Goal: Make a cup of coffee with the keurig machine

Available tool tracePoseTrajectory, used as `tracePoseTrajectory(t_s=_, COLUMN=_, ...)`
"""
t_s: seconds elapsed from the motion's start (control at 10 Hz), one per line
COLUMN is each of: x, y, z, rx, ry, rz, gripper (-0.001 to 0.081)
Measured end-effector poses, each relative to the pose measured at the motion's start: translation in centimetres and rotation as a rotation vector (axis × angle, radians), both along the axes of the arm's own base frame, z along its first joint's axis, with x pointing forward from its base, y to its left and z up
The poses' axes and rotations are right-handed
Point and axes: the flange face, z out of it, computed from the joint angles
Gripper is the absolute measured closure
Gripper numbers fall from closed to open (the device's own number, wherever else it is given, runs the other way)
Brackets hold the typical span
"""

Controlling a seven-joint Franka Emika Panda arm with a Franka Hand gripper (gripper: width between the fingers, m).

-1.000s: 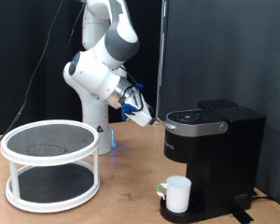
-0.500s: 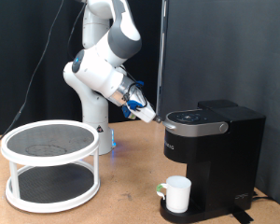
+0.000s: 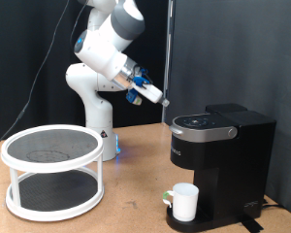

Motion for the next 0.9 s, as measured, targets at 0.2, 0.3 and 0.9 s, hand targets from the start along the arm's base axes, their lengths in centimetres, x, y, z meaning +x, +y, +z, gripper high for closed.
tracePoseTrajectory(t_s=0.2, x=-0.3, y=-0.7, z=2.9, rx=0.033, ry=-0.041, rz=-0.006, gripper=0.0071)
tracePoseTrajectory(t_s=0.3, x=-0.4, y=-1.1, z=4.3, rx=0.048, ry=-0.053, rz=-0.016, gripper=0.0071)
tracePoseTrajectory(t_s=0.9, x=0.7, y=-1.4, z=8.6, rx=0.070, ry=-0.151, rz=-0.077, gripper=0.0071)
